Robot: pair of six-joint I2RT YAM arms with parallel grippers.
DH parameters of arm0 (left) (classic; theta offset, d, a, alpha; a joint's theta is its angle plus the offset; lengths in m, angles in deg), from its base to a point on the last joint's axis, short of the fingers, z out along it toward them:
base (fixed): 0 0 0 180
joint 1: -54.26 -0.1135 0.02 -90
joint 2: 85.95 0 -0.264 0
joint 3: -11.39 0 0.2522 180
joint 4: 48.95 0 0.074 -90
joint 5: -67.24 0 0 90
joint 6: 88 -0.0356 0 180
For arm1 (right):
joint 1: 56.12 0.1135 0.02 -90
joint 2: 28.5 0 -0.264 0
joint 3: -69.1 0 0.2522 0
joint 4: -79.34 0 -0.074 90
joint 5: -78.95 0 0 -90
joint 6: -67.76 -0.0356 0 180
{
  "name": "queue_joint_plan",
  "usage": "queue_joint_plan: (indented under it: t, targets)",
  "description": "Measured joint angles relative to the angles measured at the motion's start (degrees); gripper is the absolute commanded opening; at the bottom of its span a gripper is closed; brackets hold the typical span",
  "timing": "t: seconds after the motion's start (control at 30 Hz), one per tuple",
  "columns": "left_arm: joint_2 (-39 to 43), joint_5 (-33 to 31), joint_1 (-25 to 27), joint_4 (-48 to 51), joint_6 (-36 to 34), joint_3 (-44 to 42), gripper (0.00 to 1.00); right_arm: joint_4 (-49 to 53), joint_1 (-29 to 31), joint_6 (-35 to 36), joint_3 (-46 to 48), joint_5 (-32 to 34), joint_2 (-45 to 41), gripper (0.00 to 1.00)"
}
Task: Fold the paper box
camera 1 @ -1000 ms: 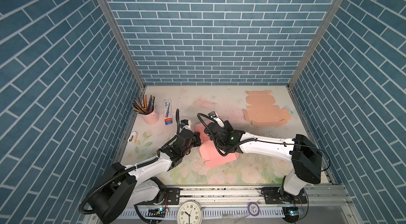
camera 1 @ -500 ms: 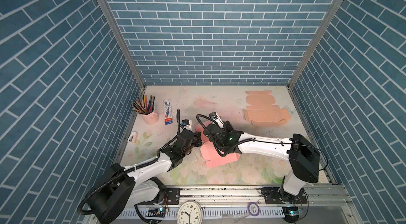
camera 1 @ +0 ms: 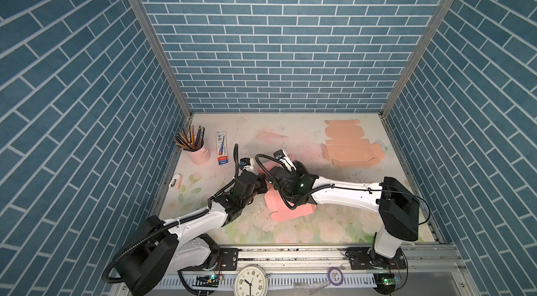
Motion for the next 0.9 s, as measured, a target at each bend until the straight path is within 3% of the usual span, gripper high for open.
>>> queue_joint_plan:
  t: [0.2,0.3,0.4,0.63,0.9]
  targets:
    - [0.0,-1.25,0.11,-0.15,-0.79,0.0,0.05,-2.34,1.81,0.07,2.67,-1.79,-2.6,0.4]
    - [-0.09,-1.88,0.26,-0.48,-1.79,0.0,0.05,-4.81,2.23,-0.13,6.03,-5.05,-6.97,0.53]
    - [-0.15,-2.78,0.26,-1.57,-3.56,0.0,0.05,-7.19,2.36,-0.26,8.9,-8.76,-11.98,0.6]
    - [-0.87,-2.97,0.57,-6.4,-13.07,-0.35,0.05,-11.17,1.05,-0.61,14.45,-18.01,-25.33,0.64]
    - [-3.98,-0.66,5.66,-10.62,-25.86,-0.33,0.06,-15.63,-9.31,-2.93,21.0,-34.8,-34.16,0.63]
